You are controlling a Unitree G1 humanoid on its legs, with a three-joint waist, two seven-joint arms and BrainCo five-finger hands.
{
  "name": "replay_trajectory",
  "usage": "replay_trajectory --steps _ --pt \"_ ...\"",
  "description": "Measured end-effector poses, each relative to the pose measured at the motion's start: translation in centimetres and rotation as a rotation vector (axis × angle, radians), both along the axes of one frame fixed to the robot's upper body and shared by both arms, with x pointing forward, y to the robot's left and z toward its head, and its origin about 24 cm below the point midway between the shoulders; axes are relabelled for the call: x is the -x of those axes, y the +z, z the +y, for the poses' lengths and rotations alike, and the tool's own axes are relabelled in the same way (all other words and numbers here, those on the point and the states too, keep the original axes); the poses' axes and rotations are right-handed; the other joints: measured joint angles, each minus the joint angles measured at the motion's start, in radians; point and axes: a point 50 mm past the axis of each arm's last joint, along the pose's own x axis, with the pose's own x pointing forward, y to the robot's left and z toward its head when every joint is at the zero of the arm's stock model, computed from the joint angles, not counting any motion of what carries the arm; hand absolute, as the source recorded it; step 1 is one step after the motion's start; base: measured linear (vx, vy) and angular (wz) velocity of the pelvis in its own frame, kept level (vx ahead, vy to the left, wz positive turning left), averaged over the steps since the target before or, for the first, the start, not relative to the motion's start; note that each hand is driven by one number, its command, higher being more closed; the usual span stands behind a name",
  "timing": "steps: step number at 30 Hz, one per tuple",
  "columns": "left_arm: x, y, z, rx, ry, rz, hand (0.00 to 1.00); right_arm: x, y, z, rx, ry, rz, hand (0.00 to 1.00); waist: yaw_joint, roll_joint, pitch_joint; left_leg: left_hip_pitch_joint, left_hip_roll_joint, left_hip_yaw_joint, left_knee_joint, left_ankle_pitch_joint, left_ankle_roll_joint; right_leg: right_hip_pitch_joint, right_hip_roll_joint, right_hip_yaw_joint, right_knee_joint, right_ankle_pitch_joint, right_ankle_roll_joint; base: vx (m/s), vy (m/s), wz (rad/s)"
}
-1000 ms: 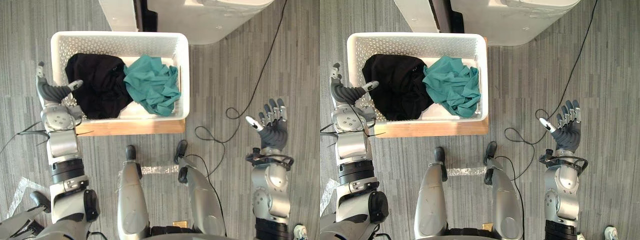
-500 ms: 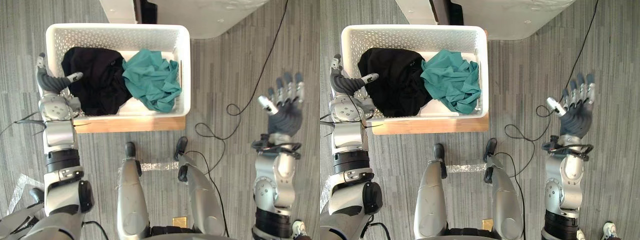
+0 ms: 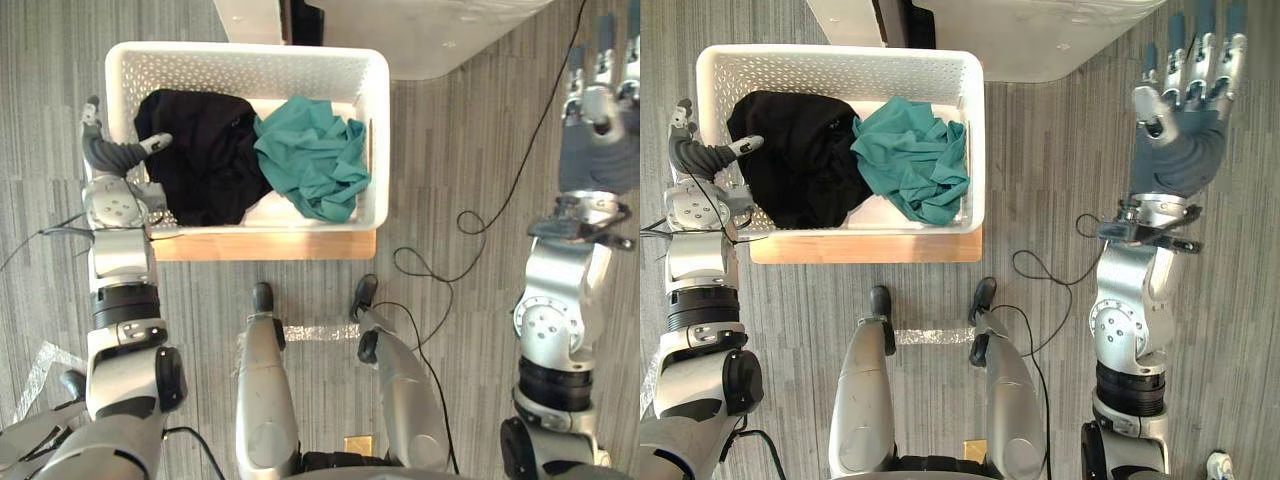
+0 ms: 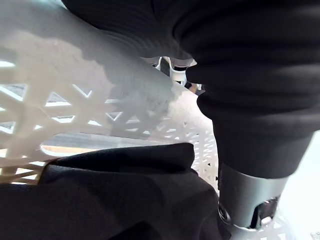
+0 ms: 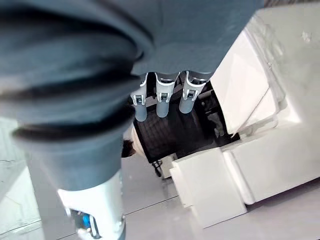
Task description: Pick up the laundry basket with both hands and put the clothes into the washing machine.
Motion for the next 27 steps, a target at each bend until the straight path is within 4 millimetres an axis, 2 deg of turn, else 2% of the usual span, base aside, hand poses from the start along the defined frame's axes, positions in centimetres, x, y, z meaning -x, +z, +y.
replay_trajectory --steps 2,5,11,14,21,25,27 --pt "-0.1 0.0 -0.4 -0.001 -0.012 0.001 0.0 -2.6 -0.9 -0.3 0.018 -0.05 0.128 0.0 0.0 0.001 -0.002 -0.008 -0.002 -0.004 0.001 0.003 0.003 -0.005 -0.001 -0.003 0.0 0.0 0.0 -0.02 -0.002 0.04" --pt "-0.4 0.6 -1.4 -0.017 -0.041 -0.017 0.0 -4.7 -1.7 -0.4 0.028 -0.059 0.245 0.0 0.002 0.003 -0.01 -0.035 -0.018 -0.016 -0.014 0.024 0.005 -0.031 -0.016 -0.018 0.005 0.001 -0.002 -0.02 -0.005 0.16" --pt "-0.9 0.8 -2.9 -0.007 -0.086 -0.023 0.0 -6.5 -1.6 0.0 0.029 -0.049 0.313 0.0 0.019 0.003 -0.01 -0.041 -0.028 -0.027 -0.022 0.035 0.004 -0.034 -0.023 -0.029 0.006 0.003 -0.001 -0.01 0.002 0.08" --pt "-1.1 1.0 -3.6 -0.001 -0.133 -0.028 0.0 -8.4 -1.3 0.9 0.012 -0.005 0.368 0.0 0.023 0.007 -0.011 -0.057 -0.032 -0.037 -0.029 0.047 0.003 -0.036 -0.025 -0.04 -0.015 0.019 0.001 -0.03 -0.002 0.09" --pt "-1.4 1.3 -4.2 0.007 -0.187 -0.029 0.0 -10.6 0.1 2.9 0.026 0.1 0.4 0.0 0.028 0.008 -0.012 -0.088 -0.034 -0.045 -0.025 0.062 0.006 -0.036 -0.019 -0.05 -0.063 0.058 0.0 -0.04 0.009 0.03" --pt "-2.1 1.7 -4.2 0.024 -0.195 -0.016 0.0 -12.8 -0.2 4.1 0.047 0.172 0.494 0.0 0.028 0.008 -0.012 -0.104 -0.03 -0.05 -0.016 0.066 0.006 -0.038 -0.013 -0.054 -0.079 0.074 -0.002 -0.04 -0.002 -0.01" --pt "-2.9 2.0 -4.2 0.053 -0.212 -0.012 0.0 -14.2 -0.4 5.4 0.134 0.189 0.573 0.0 0.029 0.011 -0.014 -0.123 -0.028 -0.051 -0.004 0.066 0.006 -0.041 -0.009 -0.054 -0.098 0.091 -0.001 -0.06 0.01 -0.03"
